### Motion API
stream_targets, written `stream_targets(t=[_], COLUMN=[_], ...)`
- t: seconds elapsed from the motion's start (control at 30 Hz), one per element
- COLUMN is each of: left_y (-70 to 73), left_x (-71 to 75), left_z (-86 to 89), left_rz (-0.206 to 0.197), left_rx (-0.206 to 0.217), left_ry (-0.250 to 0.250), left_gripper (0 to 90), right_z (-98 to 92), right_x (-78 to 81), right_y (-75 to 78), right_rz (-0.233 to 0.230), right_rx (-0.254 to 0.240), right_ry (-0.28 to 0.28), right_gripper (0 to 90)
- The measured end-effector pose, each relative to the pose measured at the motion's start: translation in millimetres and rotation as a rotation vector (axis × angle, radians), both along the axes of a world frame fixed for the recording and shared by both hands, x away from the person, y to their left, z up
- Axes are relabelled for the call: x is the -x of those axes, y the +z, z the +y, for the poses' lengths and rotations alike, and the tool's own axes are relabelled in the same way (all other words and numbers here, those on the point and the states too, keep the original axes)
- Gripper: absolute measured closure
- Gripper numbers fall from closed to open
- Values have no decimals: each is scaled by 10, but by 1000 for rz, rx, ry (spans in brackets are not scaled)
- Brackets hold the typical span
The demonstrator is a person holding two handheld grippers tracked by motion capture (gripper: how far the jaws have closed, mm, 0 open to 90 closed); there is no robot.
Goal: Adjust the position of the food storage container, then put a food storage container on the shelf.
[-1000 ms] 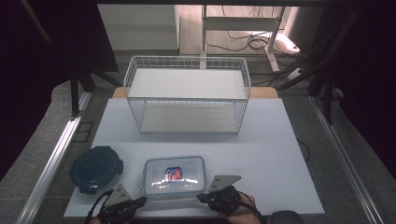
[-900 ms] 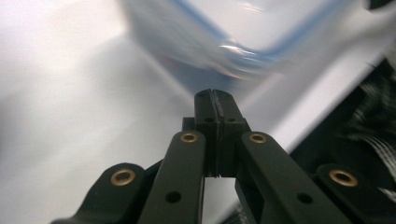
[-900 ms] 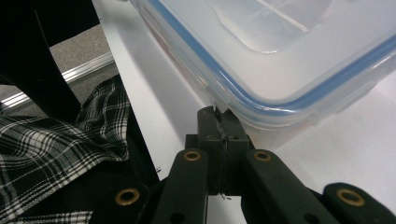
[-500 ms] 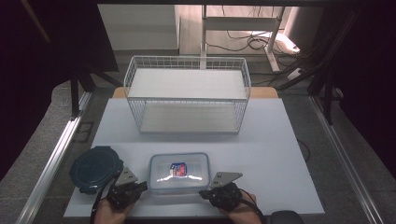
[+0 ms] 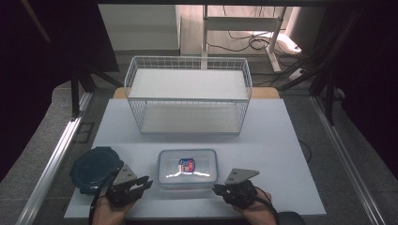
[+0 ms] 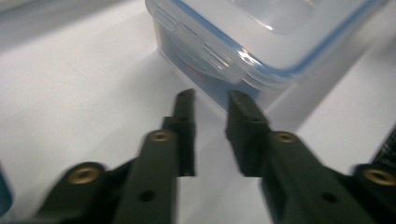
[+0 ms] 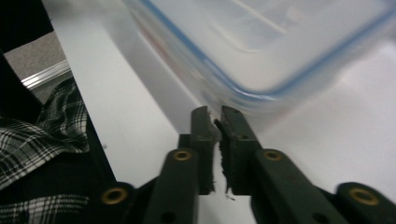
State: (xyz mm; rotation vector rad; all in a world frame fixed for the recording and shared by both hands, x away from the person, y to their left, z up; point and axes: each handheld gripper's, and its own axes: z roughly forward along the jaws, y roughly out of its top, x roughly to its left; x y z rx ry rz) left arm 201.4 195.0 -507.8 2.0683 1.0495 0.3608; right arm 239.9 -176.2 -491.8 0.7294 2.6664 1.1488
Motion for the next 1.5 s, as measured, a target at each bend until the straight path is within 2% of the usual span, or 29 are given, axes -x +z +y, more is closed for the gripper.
stream_targets(t=[0.03,0.07,0.1,0.13,0.17,0.2,0.23,0.27,0.3,0.33,0.37,0.4,0.43,0.47,0.57,0.7,1.0,1.3,1.5], left_y=[0,19,19,29,29,23,23,3,3,-18,-18,-43,-43,-60,-67,-70,-76,-77,4], left_x=[0,67,67,105,105,118,118,113,113,100,100,85,85,77,80,79,77,64,-44], left_z=[0,11,11,14,14,15,15,19,19,28,28,34,34,40,42,61,61,78,38], left_rz=[0,-15,-15,-29,-29,-41,-41,-38,-38,-22,-22,-5,-5,3,-9,-23,-50,-57,-69], left_rx=[0,-6,-6,-8,-8,-8,-8,4,4,17,17,33,33,34,24,38,16,30,38], left_ry=[0,-9,-9,-12,-12,-21,-21,-29,-29,-36,-36,-32,-32,-33,-33,-30,-22,-15,-13], left_gripper=[657,601,555,494,425,361,312,263,228,207,190,165,119,90,60,53,46,37,39], right_z=[0,-132,-132,-229,-229,-321,-321,-390,-390,-443,-443,-480,-480,-504,-517,-523,-511,-495,-414], right_x=[0,-16,-16,-48,-48,-87,-87,-124,-124,-144,-144,-156,-156,-158,-162,-167,-164,-171,-204], right_y=[0,52,52,87,87,109,109,108,108,92,92,74,74,60,52,50,40,36,73], right_rz=[0,-32,-32,-38,-38,-60,-60,-83,-83,-96,-96,-104,-104,-118,-121,-118,-116,-114,-106], right_rx=[0,-1,-1,-19,-19,-31,-31,-46,-46,-55,-55,-50,-50,-40,-41,-47,-48,-51,-66], right_ry=[0,-32,-32,-65,-65,-107,-107,-137,-137,-158,-158,-175,-175,-183,-194,-193,-190,-192,-187], right_gripper=[811,733,733,597,597,432,432,275,275,154,154,66,66,23,14,11,12,14,13])
